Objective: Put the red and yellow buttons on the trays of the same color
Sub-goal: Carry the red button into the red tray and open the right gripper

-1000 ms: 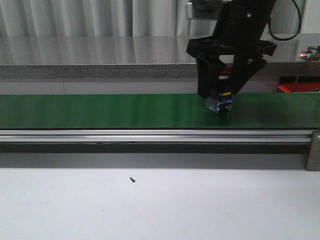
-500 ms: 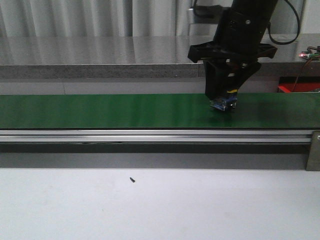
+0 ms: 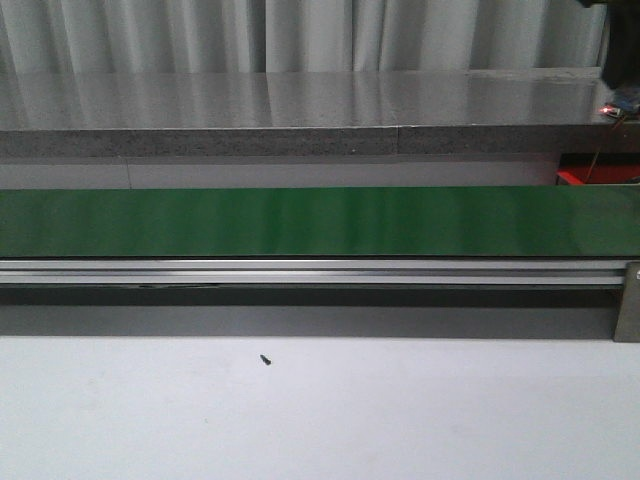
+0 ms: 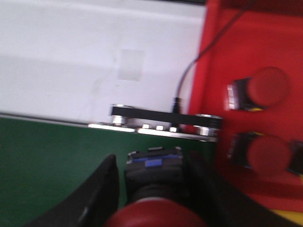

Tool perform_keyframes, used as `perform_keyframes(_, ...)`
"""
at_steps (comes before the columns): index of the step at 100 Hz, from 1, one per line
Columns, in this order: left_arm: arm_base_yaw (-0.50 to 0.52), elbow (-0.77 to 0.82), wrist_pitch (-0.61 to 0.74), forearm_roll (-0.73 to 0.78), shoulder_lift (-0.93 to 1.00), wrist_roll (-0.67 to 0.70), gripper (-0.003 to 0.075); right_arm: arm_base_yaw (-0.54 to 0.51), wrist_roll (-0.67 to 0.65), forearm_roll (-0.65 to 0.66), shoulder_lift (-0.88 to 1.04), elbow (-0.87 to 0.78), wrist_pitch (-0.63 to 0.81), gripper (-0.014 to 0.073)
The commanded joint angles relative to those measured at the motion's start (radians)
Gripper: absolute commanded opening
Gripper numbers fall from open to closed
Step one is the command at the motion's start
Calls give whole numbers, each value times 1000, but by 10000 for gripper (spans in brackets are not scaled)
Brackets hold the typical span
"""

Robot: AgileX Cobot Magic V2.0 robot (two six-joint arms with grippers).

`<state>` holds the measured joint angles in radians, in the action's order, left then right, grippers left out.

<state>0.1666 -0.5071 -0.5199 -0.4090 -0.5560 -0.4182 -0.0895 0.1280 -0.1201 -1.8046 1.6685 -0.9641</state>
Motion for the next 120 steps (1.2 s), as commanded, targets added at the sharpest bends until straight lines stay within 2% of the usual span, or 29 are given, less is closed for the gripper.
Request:
perform_keyframes(1, -7, -27, 70, -20, -1, 1, -20, -76, 1, 0, 53, 44, 27, 155)
perform_keyframes(21, -7, -27, 70, -20, -1, 1, -20, -216, 1, -6, 40, 48, 72, 155)
perform_keyframes(33, -7, -27, 70, -20, -1, 1, -20, -260, 1, -26, 10, 49, 119, 155)
perform_keyframes(53, -7, -27, 70, -20, -1, 1, -20, -268, 1, -66, -80, 73, 155, 155)
perform_keyframes(94, -7, -27, 70, -20, -1, 1, -20, -268, 1, -70, -306, 285, 102, 155)
perform_keyframes(120, -7, -27, 70, -20, -1, 1, -20, -268, 1, -61, -379, 308, 126, 155)
